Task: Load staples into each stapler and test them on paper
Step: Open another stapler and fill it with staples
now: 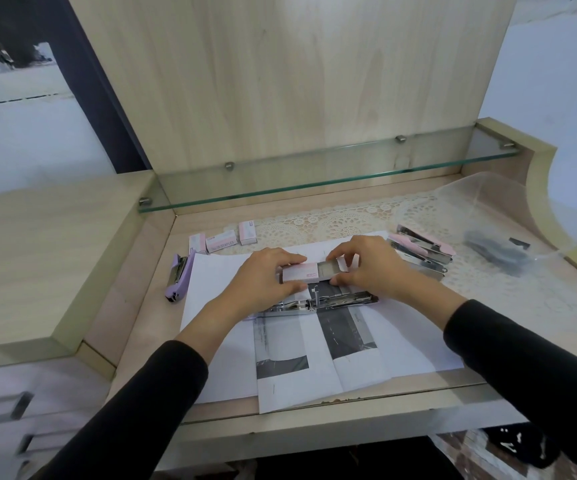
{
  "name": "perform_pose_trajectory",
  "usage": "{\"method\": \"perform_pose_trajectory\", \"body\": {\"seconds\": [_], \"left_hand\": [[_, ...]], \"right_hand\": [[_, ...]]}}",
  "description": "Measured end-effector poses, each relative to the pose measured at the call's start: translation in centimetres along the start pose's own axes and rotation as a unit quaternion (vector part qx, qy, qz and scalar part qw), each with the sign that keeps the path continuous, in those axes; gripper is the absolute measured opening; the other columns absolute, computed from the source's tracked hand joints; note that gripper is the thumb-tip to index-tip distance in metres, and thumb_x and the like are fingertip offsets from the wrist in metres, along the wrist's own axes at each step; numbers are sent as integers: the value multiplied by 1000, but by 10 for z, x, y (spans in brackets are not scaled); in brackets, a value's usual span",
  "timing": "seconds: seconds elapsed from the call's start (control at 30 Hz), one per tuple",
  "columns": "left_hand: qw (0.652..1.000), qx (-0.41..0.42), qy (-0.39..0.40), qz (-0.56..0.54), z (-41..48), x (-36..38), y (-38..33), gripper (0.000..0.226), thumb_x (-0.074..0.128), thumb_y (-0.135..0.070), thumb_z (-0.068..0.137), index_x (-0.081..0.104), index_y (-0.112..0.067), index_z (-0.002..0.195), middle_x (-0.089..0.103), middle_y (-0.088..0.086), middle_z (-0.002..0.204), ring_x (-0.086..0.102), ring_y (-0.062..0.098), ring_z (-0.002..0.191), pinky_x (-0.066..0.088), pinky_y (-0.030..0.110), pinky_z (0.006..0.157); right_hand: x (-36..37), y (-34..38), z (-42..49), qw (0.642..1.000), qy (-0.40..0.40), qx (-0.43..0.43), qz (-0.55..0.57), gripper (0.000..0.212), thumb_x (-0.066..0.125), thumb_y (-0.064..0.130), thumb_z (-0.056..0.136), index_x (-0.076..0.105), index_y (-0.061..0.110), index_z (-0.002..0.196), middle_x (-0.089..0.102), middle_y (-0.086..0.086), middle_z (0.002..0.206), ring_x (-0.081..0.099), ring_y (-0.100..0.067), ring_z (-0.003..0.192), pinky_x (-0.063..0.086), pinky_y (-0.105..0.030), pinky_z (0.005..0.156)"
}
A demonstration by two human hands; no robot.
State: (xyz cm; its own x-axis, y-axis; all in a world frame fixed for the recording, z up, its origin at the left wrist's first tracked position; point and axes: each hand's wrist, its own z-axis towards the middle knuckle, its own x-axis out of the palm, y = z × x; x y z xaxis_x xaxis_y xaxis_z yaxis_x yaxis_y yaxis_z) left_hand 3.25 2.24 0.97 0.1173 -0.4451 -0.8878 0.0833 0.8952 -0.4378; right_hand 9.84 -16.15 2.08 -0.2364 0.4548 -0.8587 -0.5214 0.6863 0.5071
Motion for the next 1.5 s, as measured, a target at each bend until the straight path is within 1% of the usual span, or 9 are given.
{"method": "perform_pose_trajectory", "body": {"seconds": [0.1,0.27,0.5,0.73,0.9,0.97,1.1,1.27,1.5], "left_hand": [[1000,3,-3,21,1,1,1,44,68,-34,80,59,-21,121,62,0,110,49,15,99,37,23,82],[1000,4,-20,18,0,4,0,37,70,-27,79,63,-18,115,60,0,109,46,15,100,31,20,79],[998,21,-61,24,-4,6,-2,33,72,-23,76,65,-18,108,61,-3,108,46,15,99,32,21,80],[997,24,-72,33,-6,7,-2,33,71,-25,77,64,-18,109,61,-3,109,45,14,99,29,19,77],[996,29,-73,30,-7,8,0,33,71,-25,77,65,-17,109,62,-2,108,46,15,99,29,18,77],[997,27,-72,32,-7,8,0,34,71,-26,78,64,-17,109,61,-3,109,47,16,100,29,18,78],[997,19,-68,35,-7,8,-1,35,70,-27,79,63,-17,111,60,-3,111,45,15,101,29,18,79],[997,17,-67,35,-8,7,-2,34,70,-27,79,64,-17,111,61,-2,111,47,16,102,31,21,82],[997,14,-70,39,-8,7,-2,34,69,-28,79,64,-18,111,61,-2,111,46,15,102,31,21,81]], "right_hand": [[-2,0,0,1000,-9,-15,-10,44,74,37,71,61,29,112,54,0,101,45,-11,79,34,-25,68],[0,7,-1,998,-53,-36,22,10,66,20,80,71,20,89,50,0,88,42,-13,77,31,-24,64],[7,17,3,998,-65,5,0,11,65,19,79,74,12,80,41,12,63,46,-15,76,33,-26,64],[14,20,6,996,-71,43,17,15,71,25,76,72,11,76,43,11,60,49,-15,75,35,-27,62],[13,19,4,996,-67,48,35,4,67,11,74,71,12,73,47,11,61,52,-16,74,35,-24,55],[13,18,3,997,-66,34,39,9,64,7,74,71,13,74,49,10,61,51,-16,73,38,-24,56],[10,17,2,998,-62,-11,27,15,64,10,78,74,19,85,53,0,78,49,-16,78,44,-31,73],[11,15,3,998,-47,-32,27,19,65,14,80,72,21,96,44,7,74,42,-12,78,31,-24,68],[12,14,6,998,-31,-6,60,19,70,17,77,72,18,97,39,16,71,43,-12,79,32,-23,70]]}}
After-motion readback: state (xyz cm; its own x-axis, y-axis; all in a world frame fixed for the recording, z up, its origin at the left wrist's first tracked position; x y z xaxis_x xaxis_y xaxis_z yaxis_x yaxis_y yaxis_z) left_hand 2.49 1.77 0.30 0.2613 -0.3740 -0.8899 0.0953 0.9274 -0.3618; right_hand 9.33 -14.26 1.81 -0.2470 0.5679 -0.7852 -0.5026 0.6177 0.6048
